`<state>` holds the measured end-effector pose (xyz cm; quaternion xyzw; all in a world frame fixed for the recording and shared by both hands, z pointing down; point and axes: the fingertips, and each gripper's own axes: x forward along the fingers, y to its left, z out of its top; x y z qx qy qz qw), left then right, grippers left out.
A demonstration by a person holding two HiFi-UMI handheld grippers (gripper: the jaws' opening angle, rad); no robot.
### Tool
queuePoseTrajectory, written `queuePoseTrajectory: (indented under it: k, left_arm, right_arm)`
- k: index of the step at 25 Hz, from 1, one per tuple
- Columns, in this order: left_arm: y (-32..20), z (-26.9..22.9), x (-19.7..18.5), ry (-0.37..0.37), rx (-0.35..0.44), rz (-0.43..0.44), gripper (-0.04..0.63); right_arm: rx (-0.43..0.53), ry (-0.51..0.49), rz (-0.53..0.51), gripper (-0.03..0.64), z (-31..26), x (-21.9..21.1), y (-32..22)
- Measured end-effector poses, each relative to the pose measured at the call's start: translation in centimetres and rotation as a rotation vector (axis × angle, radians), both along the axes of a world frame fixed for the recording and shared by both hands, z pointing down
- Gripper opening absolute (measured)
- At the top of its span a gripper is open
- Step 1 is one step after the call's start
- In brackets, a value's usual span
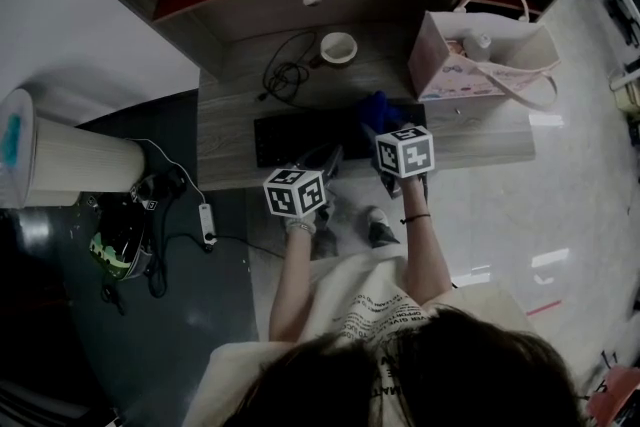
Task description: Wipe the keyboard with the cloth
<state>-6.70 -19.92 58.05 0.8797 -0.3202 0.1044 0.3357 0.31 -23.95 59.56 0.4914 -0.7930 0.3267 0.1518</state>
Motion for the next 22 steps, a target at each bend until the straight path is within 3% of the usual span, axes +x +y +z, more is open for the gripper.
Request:
queuePoseTrajectory:
  k: [22]
  left_arm:
    - [-1.3, -0.1, -5.6, 0.002, 0.002, -0.027, 0.005]
  right_arm:
    - [0.003, -0.004, -0.035, 0.060, 0.1, -5.9, -1.0]
